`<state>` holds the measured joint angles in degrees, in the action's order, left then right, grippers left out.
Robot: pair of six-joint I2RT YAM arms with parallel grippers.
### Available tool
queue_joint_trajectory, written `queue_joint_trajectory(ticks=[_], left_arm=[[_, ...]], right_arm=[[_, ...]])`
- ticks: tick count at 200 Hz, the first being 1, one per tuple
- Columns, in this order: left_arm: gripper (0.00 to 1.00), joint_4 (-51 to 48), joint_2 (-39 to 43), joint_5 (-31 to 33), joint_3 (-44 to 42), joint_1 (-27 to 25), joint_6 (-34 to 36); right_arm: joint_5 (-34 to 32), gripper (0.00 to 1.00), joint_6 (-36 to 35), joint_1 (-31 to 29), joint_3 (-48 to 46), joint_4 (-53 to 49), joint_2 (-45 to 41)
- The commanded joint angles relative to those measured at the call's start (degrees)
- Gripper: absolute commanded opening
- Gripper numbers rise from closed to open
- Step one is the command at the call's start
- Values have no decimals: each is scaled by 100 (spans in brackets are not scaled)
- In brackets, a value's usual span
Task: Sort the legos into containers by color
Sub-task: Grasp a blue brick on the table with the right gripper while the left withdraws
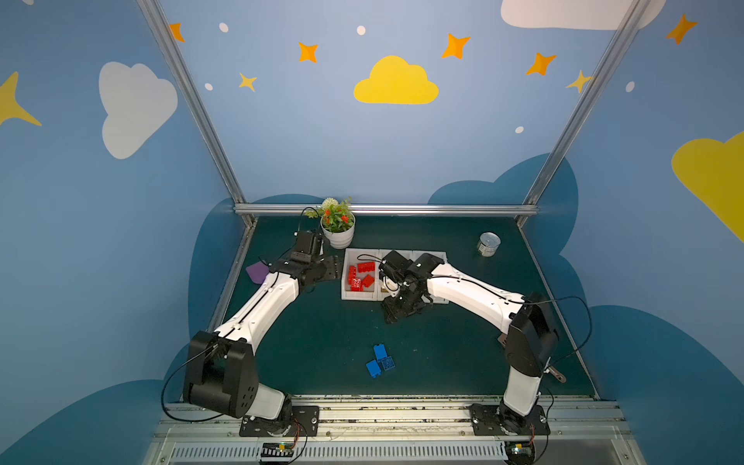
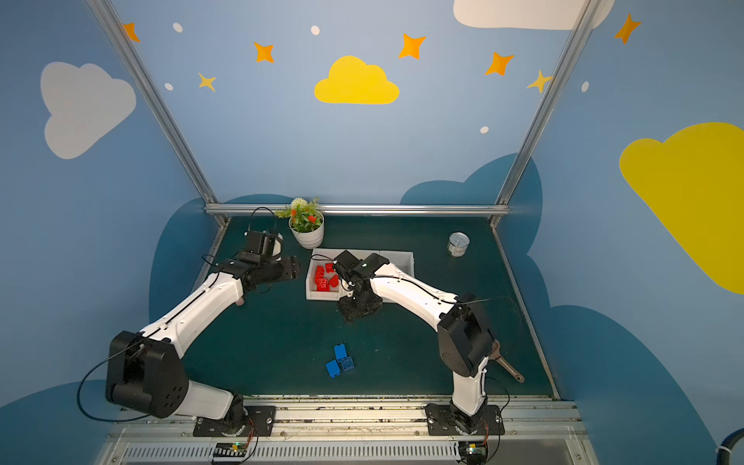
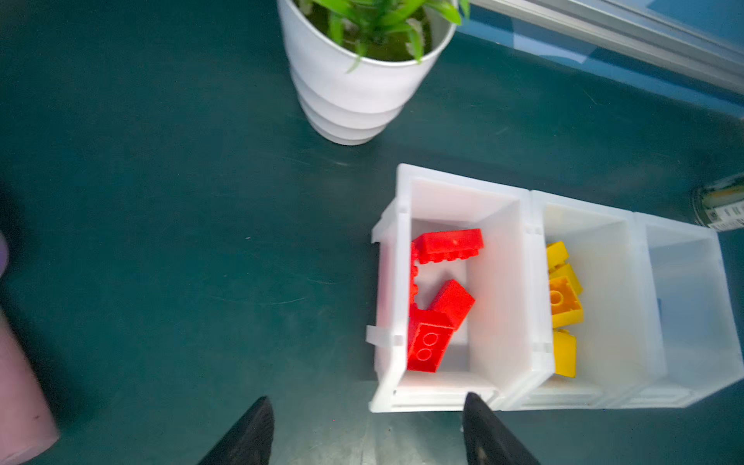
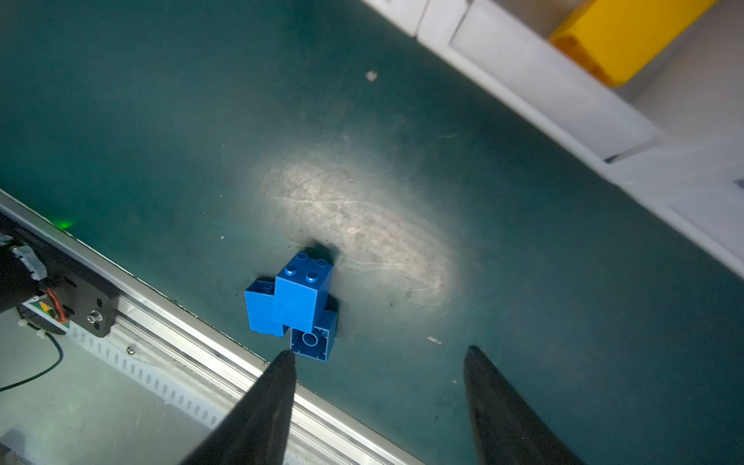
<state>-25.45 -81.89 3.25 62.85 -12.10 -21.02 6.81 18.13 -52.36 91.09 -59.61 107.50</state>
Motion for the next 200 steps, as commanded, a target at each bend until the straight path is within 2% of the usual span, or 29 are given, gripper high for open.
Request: queue_joint_trajectory(ticks=[1,43,119,200], left_arm=[[74,5,376,36,-301,264,-59],[75,-42,979,10,-901,674,-110],[75,136,1368,-34,-1493,767,-298],[75,164,1353,-70,-1587,779,-331]], right_arm=[[124,67,92,-317,263,-237,304],[242,66,134,-780,547,-395,850],[236,65,252,-952,610,-508,1327],[391,49,239,-958,621,-455,1580]])
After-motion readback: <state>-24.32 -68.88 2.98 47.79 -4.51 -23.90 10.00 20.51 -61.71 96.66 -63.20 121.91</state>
